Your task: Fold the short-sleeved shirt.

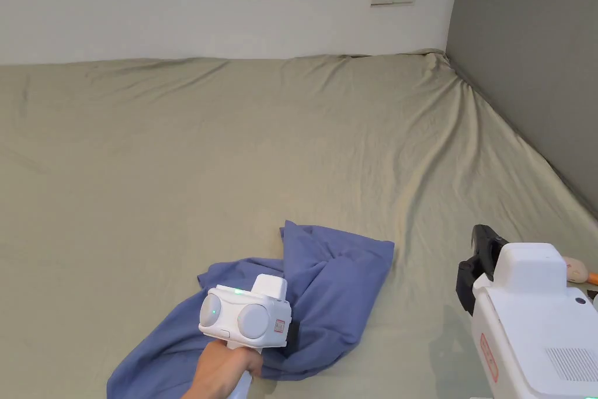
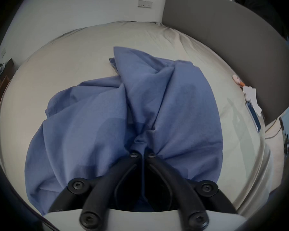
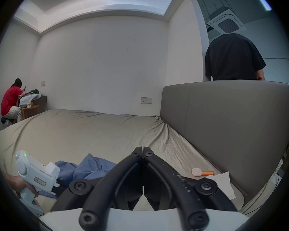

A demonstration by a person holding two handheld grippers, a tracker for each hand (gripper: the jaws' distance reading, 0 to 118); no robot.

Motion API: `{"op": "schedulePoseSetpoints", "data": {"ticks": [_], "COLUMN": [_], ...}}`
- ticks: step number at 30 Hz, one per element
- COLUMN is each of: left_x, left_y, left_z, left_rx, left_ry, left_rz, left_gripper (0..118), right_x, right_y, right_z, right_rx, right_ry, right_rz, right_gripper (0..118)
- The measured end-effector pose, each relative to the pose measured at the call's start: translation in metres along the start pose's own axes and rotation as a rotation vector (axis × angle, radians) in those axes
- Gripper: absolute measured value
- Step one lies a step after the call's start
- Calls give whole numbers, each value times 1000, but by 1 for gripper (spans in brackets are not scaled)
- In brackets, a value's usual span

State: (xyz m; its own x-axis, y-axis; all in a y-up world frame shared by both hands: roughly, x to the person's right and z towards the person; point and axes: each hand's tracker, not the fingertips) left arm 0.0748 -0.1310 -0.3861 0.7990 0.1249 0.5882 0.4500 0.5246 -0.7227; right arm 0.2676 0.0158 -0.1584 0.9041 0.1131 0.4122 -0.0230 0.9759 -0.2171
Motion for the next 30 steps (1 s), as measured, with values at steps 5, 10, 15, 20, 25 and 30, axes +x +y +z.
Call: {"op": "schedulePoseSetpoints", "data": {"ticks": [5, 10, 15, 20, 25, 30], "left_x": [-4, -7, -19, -38, -61, -82], "left_y": [10, 20, 11, -10, -24, -28], "left_z": [51, 134, 202, 237, 247, 251], "left_rx": [160, 455, 773, 963, 972, 946], "left_ry": [-63, -20, 138, 338, 427, 408], "left_rz": [62, 30, -15, -77, -34, 51], "left_gripper": [107, 117, 117, 99, 54, 0], "right_x": [-4, -10, -19, -29, -37, -42], "right_y": [7, 21, 36, 46, 50, 49], "right_z": [1, 4, 7, 11, 14, 14], "right_rx": [12, 42, 80, 116, 135, 135], "right_ry": [3, 13, 22, 39, 58, 72], "right_rz": [-2, -7, -13, -9, -2, 5], "right_gripper": [2, 2, 2, 2, 2, 2]}}
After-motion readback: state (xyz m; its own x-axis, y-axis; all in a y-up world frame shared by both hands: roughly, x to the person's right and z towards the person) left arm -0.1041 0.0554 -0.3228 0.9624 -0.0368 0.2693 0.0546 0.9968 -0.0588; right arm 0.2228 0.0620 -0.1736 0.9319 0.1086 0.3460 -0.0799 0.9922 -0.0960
